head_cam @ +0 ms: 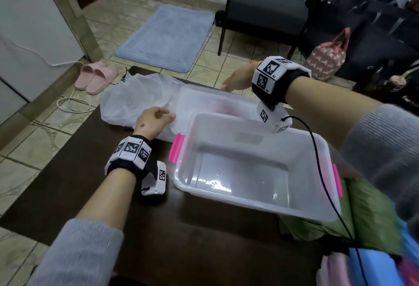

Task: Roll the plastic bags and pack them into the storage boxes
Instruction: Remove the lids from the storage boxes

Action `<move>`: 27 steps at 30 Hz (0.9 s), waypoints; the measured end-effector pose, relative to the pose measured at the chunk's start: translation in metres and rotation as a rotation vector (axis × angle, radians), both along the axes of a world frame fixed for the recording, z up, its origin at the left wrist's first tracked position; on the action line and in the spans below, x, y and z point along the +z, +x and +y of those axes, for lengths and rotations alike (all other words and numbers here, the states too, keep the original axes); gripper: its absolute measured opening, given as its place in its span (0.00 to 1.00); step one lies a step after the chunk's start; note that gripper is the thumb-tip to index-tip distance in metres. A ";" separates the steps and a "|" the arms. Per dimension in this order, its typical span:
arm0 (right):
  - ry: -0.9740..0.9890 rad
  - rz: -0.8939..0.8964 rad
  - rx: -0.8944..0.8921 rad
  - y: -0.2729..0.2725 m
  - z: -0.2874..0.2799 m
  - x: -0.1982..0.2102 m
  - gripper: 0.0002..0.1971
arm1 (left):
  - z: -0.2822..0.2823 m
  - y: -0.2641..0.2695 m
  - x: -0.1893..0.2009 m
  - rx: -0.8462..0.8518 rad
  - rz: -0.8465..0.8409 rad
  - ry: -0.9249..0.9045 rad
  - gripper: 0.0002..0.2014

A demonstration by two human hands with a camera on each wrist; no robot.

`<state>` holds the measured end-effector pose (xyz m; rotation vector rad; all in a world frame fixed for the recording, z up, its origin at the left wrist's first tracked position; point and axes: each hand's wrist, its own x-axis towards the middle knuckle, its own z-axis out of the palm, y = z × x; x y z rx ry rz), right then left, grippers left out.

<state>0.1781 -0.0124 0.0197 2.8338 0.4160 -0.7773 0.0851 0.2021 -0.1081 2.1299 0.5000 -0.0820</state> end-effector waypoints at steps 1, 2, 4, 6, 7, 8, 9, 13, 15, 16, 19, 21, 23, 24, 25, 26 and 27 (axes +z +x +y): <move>0.019 0.024 -0.016 -0.002 -0.001 0.001 0.28 | -0.001 -0.001 0.001 -0.013 0.003 0.021 0.15; 0.062 0.053 -0.053 -0.005 -0.002 0.003 0.28 | -0.002 -0.002 0.003 -0.026 0.006 0.048 0.14; 0.194 0.105 -0.138 -0.012 -0.007 0.012 0.26 | -0.004 -0.003 0.006 -0.048 0.002 0.084 0.12; 0.323 0.134 -0.206 -0.020 -0.017 0.025 0.26 | -0.005 -0.006 0.011 -0.062 0.010 0.103 0.13; 0.385 0.146 -0.242 -0.023 -0.025 0.032 0.26 | -0.005 -0.007 0.014 -0.071 0.017 0.112 0.13; 0.442 0.161 -0.279 -0.028 -0.035 0.039 0.25 | -0.006 -0.008 0.018 -0.083 0.027 0.120 0.14; 0.490 0.168 -0.318 -0.032 -0.047 0.043 0.25 | -0.006 -0.009 0.024 -0.102 0.034 0.131 0.15; 0.610 0.119 -0.472 -0.050 -0.103 0.053 0.23 | -0.007 -0.016 0.064 -0.207 0.049 0.262 0.18; 0.640 0.078 -0.553 -0.060 -0.135 0.054 0.22 | -0.014 -0.017 0.092 -0.269 0.049 0.366 0.17; 0.647 0.053 -0.590 -0.065 -0.152 0.053 0.21 | -0.020 -0.016 0.108 -0.284 0.039 0.395 0.16; 0.687 -0.073 -0.726 -0.079 -0.209 0.048 0.18 | -0.058 -0.006 0.162 -0.314 -0.058 0.398 0.14; 0.692 -0.168 -0.825 -0.090 -0.246 0.044 0.17 | -0.100 -0.002 0.195 -0.380 -0.125 0.366 0.14; 0.666 -0.253 -0.909 -0.103 -0.279 0.042 0.16 | -0.157 0.000 0.220 -0.456 -0.165 0.303 0.15; 0.651 -0.287 -0.953 -0.109 -0.294 0.041 0.15 | -0.188 -0.001 0.227 -0.508 -0.175 0.285 0.15; 0.631 -0.323 -0.993 -0.114 -0.310 0.038 0.15 | -0.220 -0.002 0.230 -0.565 -0.180 0.297 0.16; 0.601 -0.354 -1.026 -0.121 -0.325 0.037 0.15 | -0.251 -0.003 0.229 -0.613 -0.169 0.319 0.17; 0.573 -0.389 -1.055 -0.127 -0.340 0.035 0.15 | -0.280 -0.006 0.223 -0.644 -0.135 0.341 0.18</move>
